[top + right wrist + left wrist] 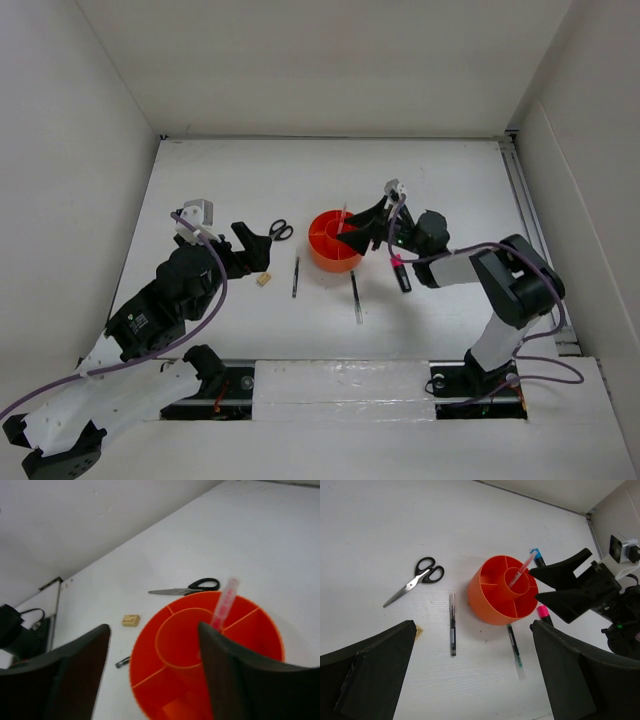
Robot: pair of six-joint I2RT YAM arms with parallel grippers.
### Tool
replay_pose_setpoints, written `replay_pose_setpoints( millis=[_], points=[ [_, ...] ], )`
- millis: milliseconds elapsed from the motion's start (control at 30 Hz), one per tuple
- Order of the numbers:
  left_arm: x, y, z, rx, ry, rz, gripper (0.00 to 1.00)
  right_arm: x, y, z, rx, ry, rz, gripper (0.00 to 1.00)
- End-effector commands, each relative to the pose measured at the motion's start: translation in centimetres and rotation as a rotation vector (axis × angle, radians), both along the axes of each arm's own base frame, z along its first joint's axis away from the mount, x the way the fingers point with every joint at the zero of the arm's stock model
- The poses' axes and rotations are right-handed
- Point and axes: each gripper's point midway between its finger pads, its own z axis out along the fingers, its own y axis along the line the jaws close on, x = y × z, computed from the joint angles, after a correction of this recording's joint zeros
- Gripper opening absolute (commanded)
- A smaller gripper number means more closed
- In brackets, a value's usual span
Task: Sort the stationery into containers
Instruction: Place the pen in the storage box, then pick up the pen from the center of the board.
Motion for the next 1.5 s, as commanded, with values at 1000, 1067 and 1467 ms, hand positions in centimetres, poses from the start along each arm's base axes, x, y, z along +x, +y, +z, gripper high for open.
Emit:
replay_pose_setpoints(
  millis=[1000, 1067, 1467],
  points=[
    [-0.2, 2.6, 1.0, -0.064, -0.027, 0.124, 1.00, -16.0, -3.8, 6.9, -0.298, 0.299, -0.464, 1.00],
    [-0.5, 2.7, 1.5, -0.089, -0.044, 0.114, 1.00, -16.6, -3.8, 4.6, -0.290, 0.338, -0.446, 1.00],
    [-0.8, 2.1, 1.8, -0.105, -0.065, 0.070, 1.00, -13.0, -1.9, -5.6, -0.641, 0.539, -0.641, 0.70]
  ],
)
